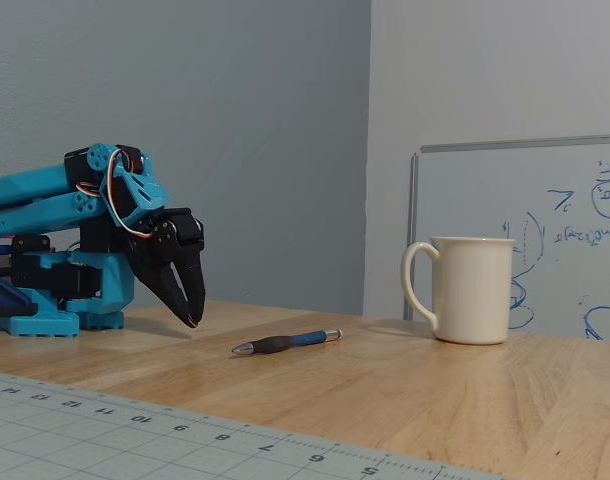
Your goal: Touch the pen.
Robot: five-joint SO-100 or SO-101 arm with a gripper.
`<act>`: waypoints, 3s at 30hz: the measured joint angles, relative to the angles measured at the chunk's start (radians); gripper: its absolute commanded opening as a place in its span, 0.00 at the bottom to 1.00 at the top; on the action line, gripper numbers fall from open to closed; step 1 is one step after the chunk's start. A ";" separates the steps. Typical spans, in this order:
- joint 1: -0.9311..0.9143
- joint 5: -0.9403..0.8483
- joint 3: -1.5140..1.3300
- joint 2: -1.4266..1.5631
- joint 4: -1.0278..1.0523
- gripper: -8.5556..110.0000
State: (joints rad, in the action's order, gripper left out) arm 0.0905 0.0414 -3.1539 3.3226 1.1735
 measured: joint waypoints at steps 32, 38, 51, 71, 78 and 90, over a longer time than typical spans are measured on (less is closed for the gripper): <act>0.002 0.000 0.032 0.000 0.000 0.08; 0.043 0.000 0.199 -0.003 0.000 0.08; 0.083 0.000 0.615 -0.790 -0.245 0.08; -0.066 0.000 0.810 -1.376 -0.443 0.08; -0.078 0.000 0.815 -1.431 -0.443 0.08; -0.078 0.000 0.815 -1.473 -0.443 0.08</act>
State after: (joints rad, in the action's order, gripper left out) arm 0.0123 0.0414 -2.3393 1.8500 0.7302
